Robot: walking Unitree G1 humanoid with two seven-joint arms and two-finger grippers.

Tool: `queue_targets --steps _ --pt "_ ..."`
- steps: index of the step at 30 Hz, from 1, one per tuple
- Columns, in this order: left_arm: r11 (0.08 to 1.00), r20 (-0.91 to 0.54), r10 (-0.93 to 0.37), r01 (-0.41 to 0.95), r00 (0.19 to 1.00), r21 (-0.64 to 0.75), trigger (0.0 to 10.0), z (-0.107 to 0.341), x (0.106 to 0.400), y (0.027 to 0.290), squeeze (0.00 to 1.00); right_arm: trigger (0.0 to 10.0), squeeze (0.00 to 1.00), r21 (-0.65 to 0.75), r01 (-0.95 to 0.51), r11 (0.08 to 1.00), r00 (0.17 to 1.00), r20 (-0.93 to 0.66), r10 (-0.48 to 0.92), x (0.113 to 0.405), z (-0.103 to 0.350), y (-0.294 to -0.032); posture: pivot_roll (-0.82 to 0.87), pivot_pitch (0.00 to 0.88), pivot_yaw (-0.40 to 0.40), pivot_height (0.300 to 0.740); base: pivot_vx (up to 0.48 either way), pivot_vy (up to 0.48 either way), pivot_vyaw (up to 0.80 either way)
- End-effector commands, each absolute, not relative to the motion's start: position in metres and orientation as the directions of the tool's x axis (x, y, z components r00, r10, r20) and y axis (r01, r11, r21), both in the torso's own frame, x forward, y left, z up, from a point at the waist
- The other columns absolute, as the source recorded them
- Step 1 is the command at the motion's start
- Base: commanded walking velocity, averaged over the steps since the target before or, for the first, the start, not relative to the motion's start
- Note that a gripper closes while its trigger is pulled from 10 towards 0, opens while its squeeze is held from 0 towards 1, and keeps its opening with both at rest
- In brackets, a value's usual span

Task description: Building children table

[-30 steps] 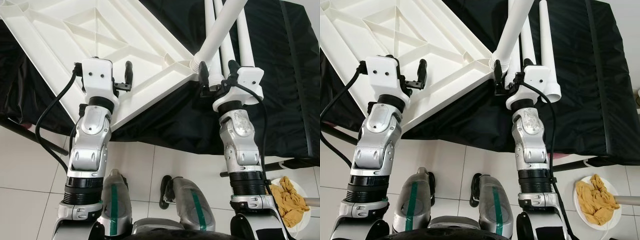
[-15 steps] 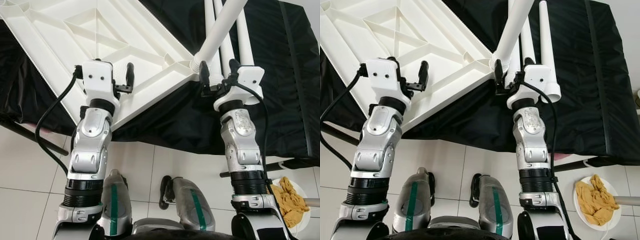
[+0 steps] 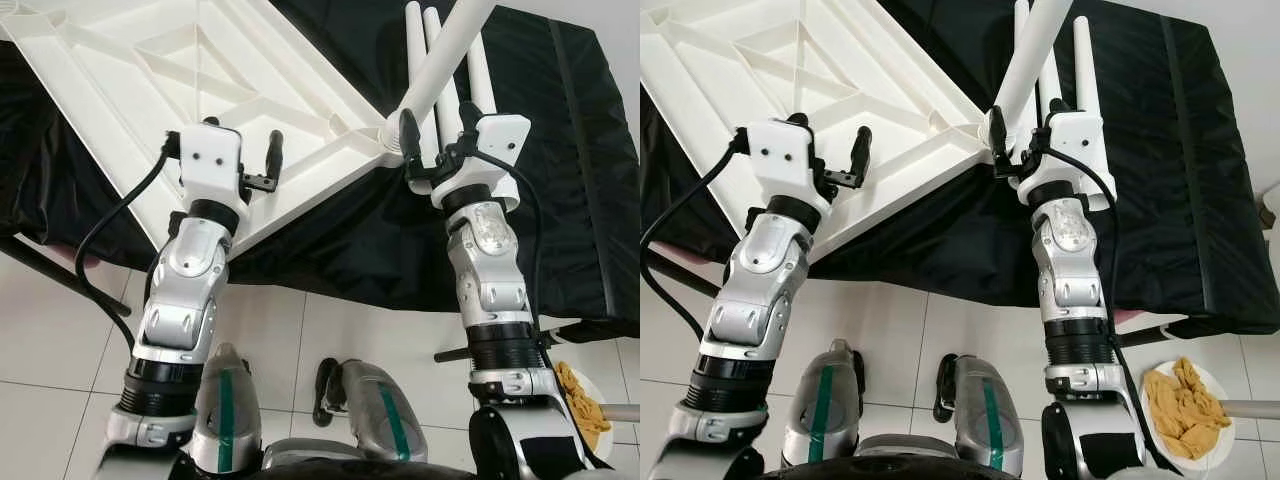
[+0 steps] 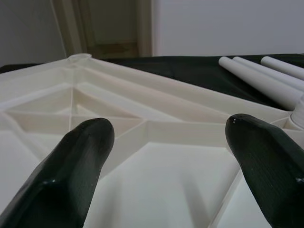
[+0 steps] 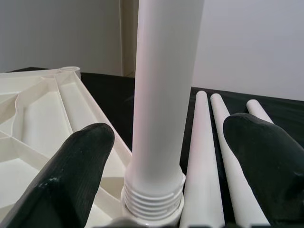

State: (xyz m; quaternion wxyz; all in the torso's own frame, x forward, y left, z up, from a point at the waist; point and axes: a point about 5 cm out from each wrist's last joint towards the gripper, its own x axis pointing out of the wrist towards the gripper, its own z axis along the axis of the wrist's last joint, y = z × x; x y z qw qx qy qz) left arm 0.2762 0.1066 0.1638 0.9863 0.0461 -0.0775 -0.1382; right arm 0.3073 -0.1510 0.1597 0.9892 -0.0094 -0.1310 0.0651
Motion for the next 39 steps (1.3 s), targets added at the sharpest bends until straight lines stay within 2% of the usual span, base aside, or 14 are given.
queue_targets --steps 1,5,19,39 --pt "0.863 0.092 -0.496 0.479 0.863 0.158 10.0 0.161 0.275 0.09 0.0 10.0 0.0 -0.045 -0.117 0.992 0.959 0.255 0.125 0.308 0.158 -0.154 0.13 0.0 -0.082 0.74 0.0 0.0 0.0" --pt "0.854 0.08 -0.512 0.496 0.855 0.158 10.0 0.16 0.275 0.088 0.0 10.0 0.0 -0.04 -0.113 0.993 0.96 0.255 0.119 0.307 0.156 -0.153 0.11 0.0 -0.068 0.74 0.0 0.0 0.0" --pt "0.899 0.092 -0.43 0.417 0.898 0.132 10.0 0.159 0.284 0.097 0.0 10.0 0.0 -0.032 -0.076 0.997 0.957 0.28 0.082 0.306 0.157 -0.156 0.09 0.0 -0.031 0.74 0.0 0.0 0.0" --pt "0.859 0.058 -0.501 0.489 0.863 0.149 10.0 0.157 0.286 0.091 0.0 10.0 0.0 -0.005 -0.039 0.999 0.957 0.289 0.039 0.301 0.155 -0.156 0.06 0.0 0.027 0.74 0.0 0.0 0.0"
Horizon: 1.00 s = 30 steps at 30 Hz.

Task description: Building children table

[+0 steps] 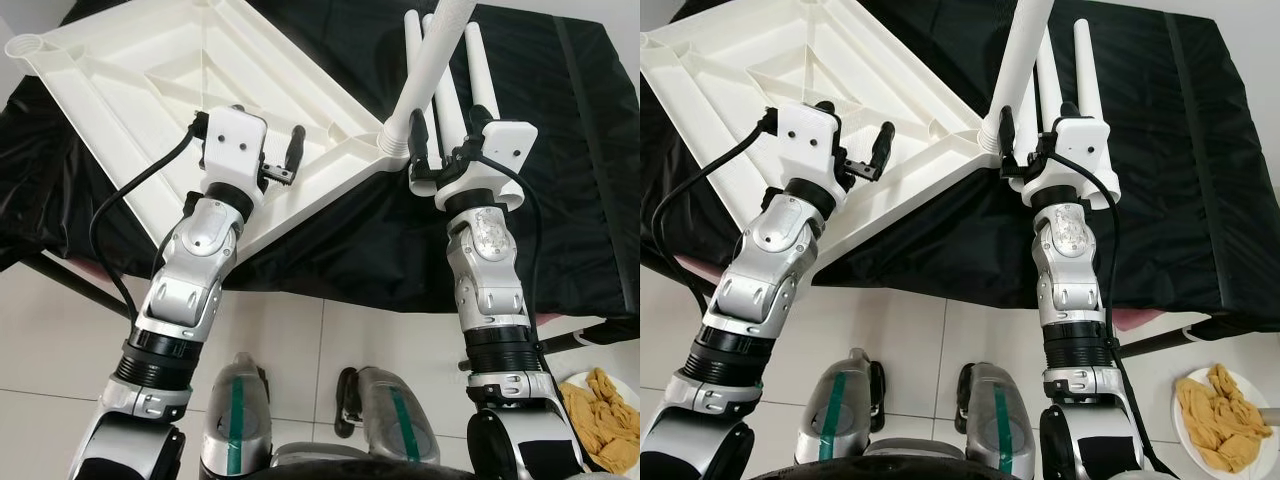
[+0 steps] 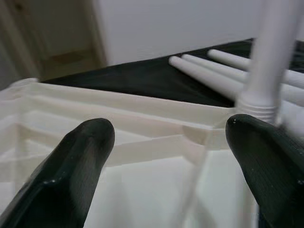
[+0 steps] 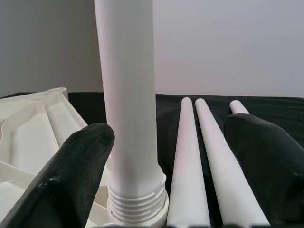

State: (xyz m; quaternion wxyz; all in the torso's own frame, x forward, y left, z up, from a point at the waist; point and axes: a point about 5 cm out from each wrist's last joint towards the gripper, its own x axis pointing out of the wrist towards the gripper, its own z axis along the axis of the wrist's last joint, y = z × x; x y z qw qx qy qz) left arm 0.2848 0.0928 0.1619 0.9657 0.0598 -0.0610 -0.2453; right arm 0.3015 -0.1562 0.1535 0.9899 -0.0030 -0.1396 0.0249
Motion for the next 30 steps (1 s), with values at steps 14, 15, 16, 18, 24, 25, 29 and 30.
queue_targets --steps 14,15,16,18,24,25,29,30 --pt "0.708 -0.173 -0.647 0.669 0.743 0.227 10.0 0.129 0.287 0.078 0.0 10.0 0.0 -0.01 -0.054 0.998 0.958 0.283 0.055 0.304 0.155 -0.154 0.06 0.009 0.023 0.74 0.0 0.0 0.0" --pt "0.708 -0.18 -0.647 0.672 0.741 0.217 10.0 0.128 0.287 0.079 0.0 10.0 0.0 -0.009 -0.054 0.998 0.958 0.283 0.055 0.304 0.155 -0.154 0.06 0.01 0.023 0.74 0.0 0.0 0.0" --pt "0.708 -0.18 -0.647 0.672 0.741 0.217 10.0 0.128 0.287 0.079 0.0 10.0 0.0 -0.009 -0.054 0.998 0.958 0.283 0.055 0.304 0.155 -0.154 0.06 0.01 0.023 0.74 0.0 0.0 0.0" --pt "0.705 -0.193 -0.645 0.674 0.739 0.221 10.0 0.126 0.287 0.079 0.0 10.0 0.0 -0.008 -0.054 0.999 0.957 0.284 0.054 0.304 0.156 -0.154 0.06 0.013 0.02 0.74 0.0 0.0 0.0" --pt "0.664 -0.251 -0.672 0.717 0.697 0.212 10.0 0.118 0.283 0.075 0.0 10.0 0.0 -0.014 -0.061 0.998 0.957 0.284 0.063 0.305 0.156 -0.153 0.06 0.017 0.016 0.74 0.0 0.0 0.0" --pt "0.664 -0.251 -0.672 0.717 0.697 0.212 10.0 0.118 0.283 0.075 0.0 10.0 0.0 -0.014 -0.061 0.998 0.957 0.284 0.063 0.305 0.156 -0.153 0.06 0.017 0.016 0.74 0.0 0.0 0.0" --pt "0.627 -0.264 -0.701 0.749 0.663 0.215 10.0 0.118 0.279 0.069 0.0 10.0 0.0 -0.015 -0.061 0.998 0.956 0.285 0.062 0.307 0.157 -0.153 0.07 0.02 0.017 0.74 0.0 0.0 0.0" --pt "0.627 -0.264 -0.701 0.749 0.663 0.215 10.0 0.118 0.279 0.069 0.0 10.0 0.0 -0.015 -0.061 0.998 0.956 0.285 0.062 0.307 0.157 -0.153 0.07 0.02 0.017 0.74 0.0 0.0 0.0"
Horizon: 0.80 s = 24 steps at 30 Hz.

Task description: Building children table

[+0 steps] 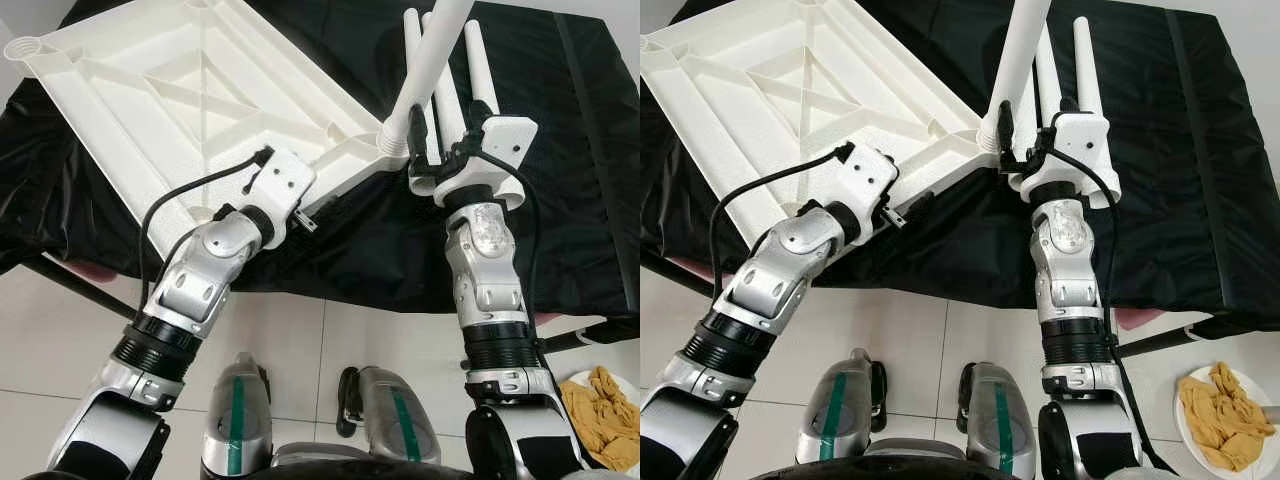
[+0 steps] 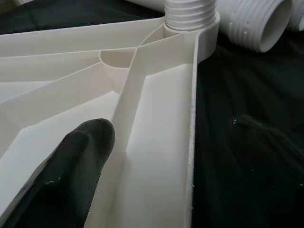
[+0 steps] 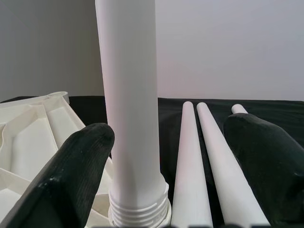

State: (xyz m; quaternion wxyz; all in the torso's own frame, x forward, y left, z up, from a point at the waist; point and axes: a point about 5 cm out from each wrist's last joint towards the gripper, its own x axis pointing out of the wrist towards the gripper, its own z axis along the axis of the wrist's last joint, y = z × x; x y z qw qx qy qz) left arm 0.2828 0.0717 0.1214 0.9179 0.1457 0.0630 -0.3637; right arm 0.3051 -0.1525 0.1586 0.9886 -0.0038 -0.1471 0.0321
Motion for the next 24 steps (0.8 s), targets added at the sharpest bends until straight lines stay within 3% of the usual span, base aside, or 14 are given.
queue_targets --steps 1,24 --pt "0.618 -0.267 -0.707 0.756 0.655 0.216 10.0 0.1179 0.2788 0.0677 0.0 10.0 0.0 -0.014 -0.061 0.998 0.956 0.285 0.062 0.3069 0.1572 -0.1525 0.07 0.019 0.017 0.74 0.0 0.0 0.0" --pt "0.47 -0.367 -0.779 0.861 0.508 0.195 10.0 0.1145 0.2855 0.0577 0.0 10.0 0.0 -0.021 -0.048 0.999 0.957 0.286 0.052 0.3052 0.1562 -0.1536 0.04 0.016 0.036 0.74 0.0 0.0 0.0"
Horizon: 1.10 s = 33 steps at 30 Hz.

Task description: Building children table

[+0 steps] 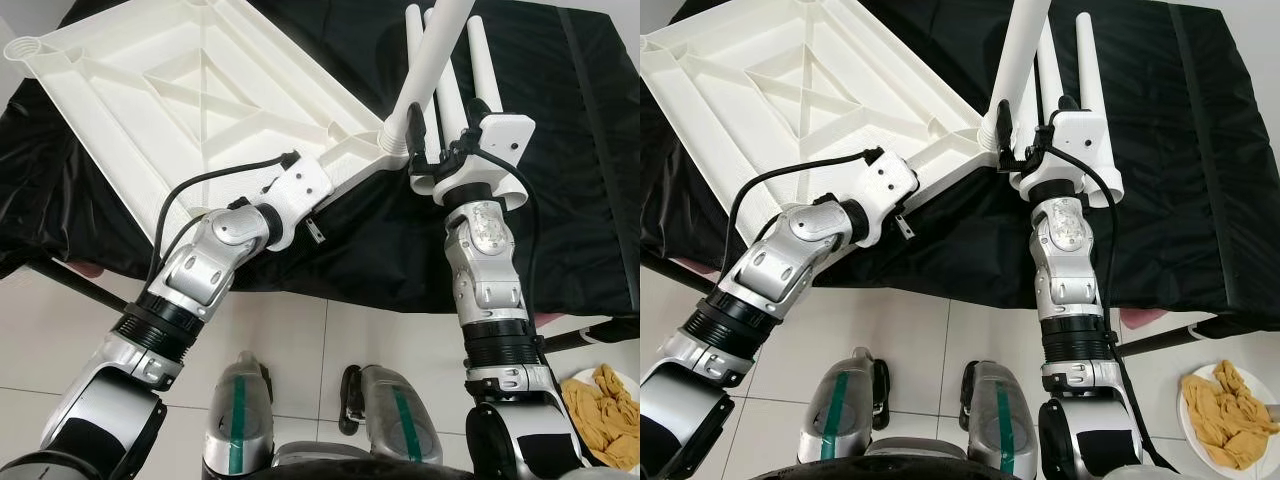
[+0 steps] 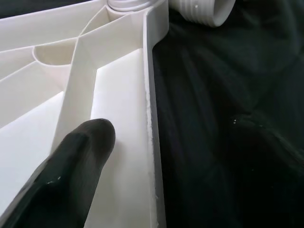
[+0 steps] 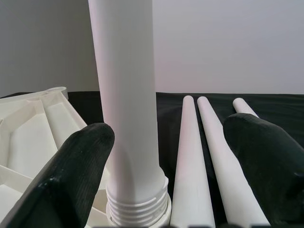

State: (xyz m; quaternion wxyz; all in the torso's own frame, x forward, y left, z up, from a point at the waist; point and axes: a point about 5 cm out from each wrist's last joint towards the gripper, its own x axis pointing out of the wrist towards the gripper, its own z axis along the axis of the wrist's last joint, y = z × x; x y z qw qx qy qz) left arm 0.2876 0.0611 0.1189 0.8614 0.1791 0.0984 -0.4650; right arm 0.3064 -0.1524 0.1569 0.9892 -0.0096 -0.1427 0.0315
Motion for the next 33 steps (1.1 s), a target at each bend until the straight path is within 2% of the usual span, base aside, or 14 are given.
queue_targets --steps 1,14,16,17,18,33 --pt "0.464 -0.368 -0.783 0.865 0.502 0.192 10.0 0.1142 0.285 0.0569 0.0 10.0 0.0 -0.021 -0.047 0.999 0.957 0.285 0.051 0.3052 0.156 -0.1537 0.04 0.015 0.037 0.74 0.0 0.0 0.0" --pt "0.452 -0.415 -0.783 0.882 0.464 0.134 10.0 0.1081 0.2897 0.0562 0.0 10.0 0.0 -0.026 -0.043 0.999 0.955 0.292 0.048 0.3062 0.1571 -0.153 0.03 0.006 0.045 0.74 0.0 0.0 0.0" --pt "0.443 -0.419 -0.789 0.888 0.451 0.122 9.2 0.1078 0.2889 0.0565 0.0 10.0 0.0 -0.025 -0.04 0.999 0.956 0.291 0.046 0.3058 0.1567 -0.1529 0.03 0.008 0.046 0.74 0.0 0.0 0.0" --pt "0.443 -0.419 -0.789 0.888 0.451 0.122 9.2 0.1078 0.2889 0.0565 0.0 10.0 0.0 -0.025 -0.04 0.999 0.956 0.291 0.046 0.3058 0.1567 -0.1529 0.03 0.008 0.046 0.74 0.0 0.0 0.0" --pt "0.429 -0.416 -0.8 0.897 0.433 0.108 0.0 0.1074 0.2869 0.0564 0.0 10.0 0.0 -0.025 -0.037 0.999 0.956 0.29 0.043 0.3052 0.156 -0.1534 0.03 0.01 0.048 0.74 0.0 0.0 0.0" --pt "0.383 -0.405 -0.832 0.921 0.38 0.077 0.0 0.1088 0.2807 0.0579 0.0 10.0 0.0 -0.029 -0.026 0.999 0.957 0.29 0.034 0.3048 0.1564 -0.1562 0.03 0.025 0.044 0.74 0.0 0.0 0.0"
